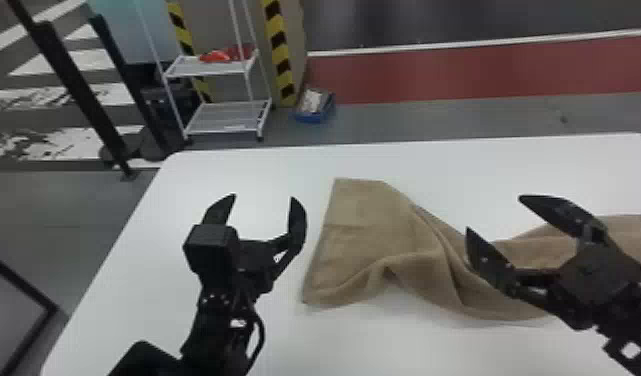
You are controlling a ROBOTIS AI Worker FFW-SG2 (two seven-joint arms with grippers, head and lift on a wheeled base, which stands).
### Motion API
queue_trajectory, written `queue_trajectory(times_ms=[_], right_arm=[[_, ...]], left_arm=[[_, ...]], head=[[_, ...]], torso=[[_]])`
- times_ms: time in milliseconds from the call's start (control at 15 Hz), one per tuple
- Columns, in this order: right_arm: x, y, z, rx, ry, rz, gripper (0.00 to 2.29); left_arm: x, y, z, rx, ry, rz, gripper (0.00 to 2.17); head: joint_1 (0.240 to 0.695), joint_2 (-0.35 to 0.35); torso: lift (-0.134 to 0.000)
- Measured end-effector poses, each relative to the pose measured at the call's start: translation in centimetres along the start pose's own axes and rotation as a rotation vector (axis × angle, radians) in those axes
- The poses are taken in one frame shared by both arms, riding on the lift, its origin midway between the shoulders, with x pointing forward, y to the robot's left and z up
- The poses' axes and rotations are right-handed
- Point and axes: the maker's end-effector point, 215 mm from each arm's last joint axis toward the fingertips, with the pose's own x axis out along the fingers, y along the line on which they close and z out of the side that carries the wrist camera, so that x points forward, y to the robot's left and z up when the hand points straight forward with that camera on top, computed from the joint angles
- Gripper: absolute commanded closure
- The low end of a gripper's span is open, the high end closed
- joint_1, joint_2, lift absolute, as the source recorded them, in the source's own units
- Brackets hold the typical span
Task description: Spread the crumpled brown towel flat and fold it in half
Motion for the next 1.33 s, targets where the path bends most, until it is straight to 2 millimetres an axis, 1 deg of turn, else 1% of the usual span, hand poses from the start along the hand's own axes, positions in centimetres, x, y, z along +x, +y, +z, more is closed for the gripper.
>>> queue_trajectory(times_ms=[133,200,267,467,600,667,800,933,1067,1200,1333], right_arm=[[-2.9,-4.2,0.1,-0.001,-0.047,-0.092,0.09],[-4.6,-6.4,0.0,0.0,-0.067,-0.144,0.1],[-6.2,-8.3,-0.4,0.005,-0.081,-0.194,0.1],[-10.5,-12.6,-2.3,0.028,-0.098,-0.319,0.09],[-13.3,-14.8,-3.6,0.031,-0.101,-0.387,0.09],[-14.5,-15.7,-4.2,0.035,-0.097,-0.414,0.09],[-16.6,-17.0,-5.2,0.043,-0.083,-0.456,0.09],[-17.6,-17.5,-5.7,0.043,-0.071,-0.475,0.09],[-17.9,-17.6,-5.7,0.041,-0.068,-0.48,0.09],[-18.0,-17.5,-5.7,0.04,-0.069,-0.48,0.09],[-18.1,-17.6,-5.8,0.039,-0.066,-0.481,0.09]], left_arm=[[0.0,-0.1,-0.2,0.0,0.003,0.0,0.07],[0.0,-0.1,-0.3,-0.001,0.006,-0.001,0.07],[-0.1,-0.2,-0.6,-0.001,0.011,-0.003,0.07],[-0.2,-0.5,-1.2,-0.001,0.017,-0.006,0.07],[-0.5,-0.4,-1.6,-0.003,0.014,-0.001,0.07],[-0.7,-0.4,-1.9,-0.006,0.011,-0.002,0.07],[-1.3,-1.0,-2.5,-0.042,0.021,-0.017,0.07],[-2.1,-2.4,-2.7,-0.075,0.032,-0.045,0.07],[-2.8,-3.3,-3.1,-0.085,0.043,-0.053,0.07],[-3.5,-3.5,-4.2,-0.089,0.067,-0.05,0.11],[-4.6,-3.7,-4.6,-0.095,0.083,-0.054,0.15]], head=[[0.695,0.066],[0.695,0.014],[0.695,-0.014],[0.695,-0.079],[0.695,-0.12],[0.695,-0.159],[0.695,-0.193],[0.695,-0.222],[0.695,-0.245],[0.695,-0.255],[0.695,-0.263]], torso=[[-0.125],[-0.125],[-0.125],[-0.125],[-0.125],[-0.125],[-0.125],[-0.125],[-0.125],[-0.125],[-0.125]])
